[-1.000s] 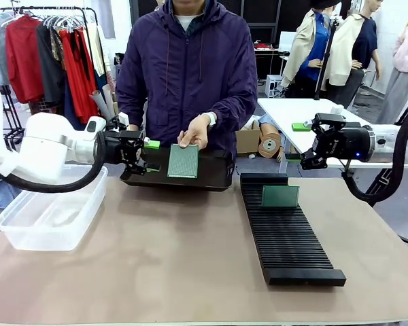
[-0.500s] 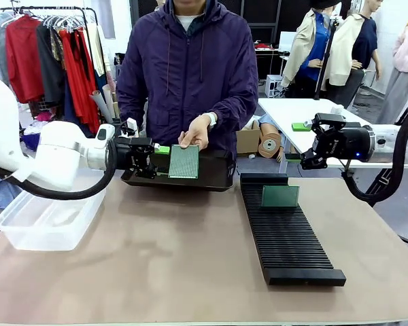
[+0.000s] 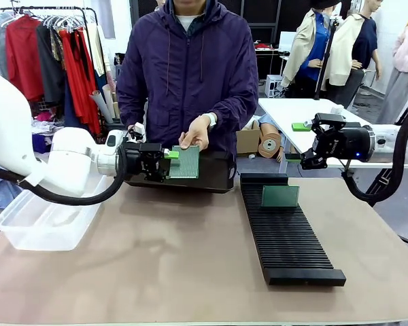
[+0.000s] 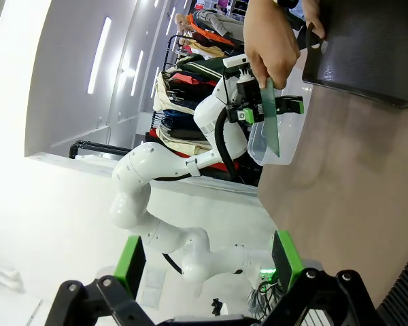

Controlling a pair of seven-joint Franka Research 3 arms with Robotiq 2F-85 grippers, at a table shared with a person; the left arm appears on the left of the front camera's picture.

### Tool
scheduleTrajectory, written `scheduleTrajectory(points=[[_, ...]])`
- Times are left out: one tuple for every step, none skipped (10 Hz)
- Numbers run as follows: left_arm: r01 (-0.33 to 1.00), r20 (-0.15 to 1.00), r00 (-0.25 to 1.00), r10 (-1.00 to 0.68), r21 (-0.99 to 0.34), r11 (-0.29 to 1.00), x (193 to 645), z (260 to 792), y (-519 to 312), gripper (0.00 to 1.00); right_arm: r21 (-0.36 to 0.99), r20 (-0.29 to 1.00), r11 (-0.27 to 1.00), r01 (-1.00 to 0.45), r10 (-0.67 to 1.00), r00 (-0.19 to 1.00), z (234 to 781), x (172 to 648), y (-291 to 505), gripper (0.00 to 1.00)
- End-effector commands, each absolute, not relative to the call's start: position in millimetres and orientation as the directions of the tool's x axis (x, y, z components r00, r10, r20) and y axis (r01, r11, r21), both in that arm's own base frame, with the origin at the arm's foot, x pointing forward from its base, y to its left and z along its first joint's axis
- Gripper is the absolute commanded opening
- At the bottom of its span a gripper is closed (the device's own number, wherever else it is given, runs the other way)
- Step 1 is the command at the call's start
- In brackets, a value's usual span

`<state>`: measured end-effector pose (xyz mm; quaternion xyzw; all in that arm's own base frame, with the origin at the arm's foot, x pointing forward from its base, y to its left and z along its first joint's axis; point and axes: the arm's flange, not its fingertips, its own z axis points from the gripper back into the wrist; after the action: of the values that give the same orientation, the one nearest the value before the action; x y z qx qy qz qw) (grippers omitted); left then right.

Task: Sort PCBs into racks and boxes based on the side picked up.
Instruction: Pick up the Blank PCB handed by the Human.

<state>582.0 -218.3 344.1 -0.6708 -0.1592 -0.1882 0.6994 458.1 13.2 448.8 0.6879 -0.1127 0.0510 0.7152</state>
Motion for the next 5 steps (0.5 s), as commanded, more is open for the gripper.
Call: scheduleTrajectory(points=[[0.505, 0.505, 0.863, 0.007, -0.863, 0.019, 577.8, 341.7, -225.9, 1.0, 0.969, 0.244, 0.045, -0.241, -0.078, 0.967, 450.3, 457.4, 14.5, 1.0], [0.508, 0.508, 0.861, 0.008, -0.861, 0.017, 577.1, 340.9, -228.5, 0.91, 0.969, 0.244, 0.045, -0.241, -0.078, 0.967, 450.3, 457.4, 14.5, 1.0], [0.51, 0.51, 0.86, 0.012, -0.86, 0.003, 576.8, 340.9, -228.1, 0.73, 0.969, 0.244, 0.045, -0.241, -0.078, 0.967, 450.3, 457.4, 14.5, 1.0], [0.506, 0.505, 0.863, 0.016, -0.863, -0.009, 576.7, 341.3, -227.1, 0.53, 0.969, 0.244, 0.045, -0.241, -0.078, 0.967, 450.3, 457.4, 14.5, 1.0], [0.502, 0.502, 0.865, 0.015, -0.865, -0.013, 576.5, 341.1, -226.8, 0.34, 0.969, 0.244, 0.045, -0.241, -0.078, 0.967, 450.3, 457.4, 14.5, 1.0]])
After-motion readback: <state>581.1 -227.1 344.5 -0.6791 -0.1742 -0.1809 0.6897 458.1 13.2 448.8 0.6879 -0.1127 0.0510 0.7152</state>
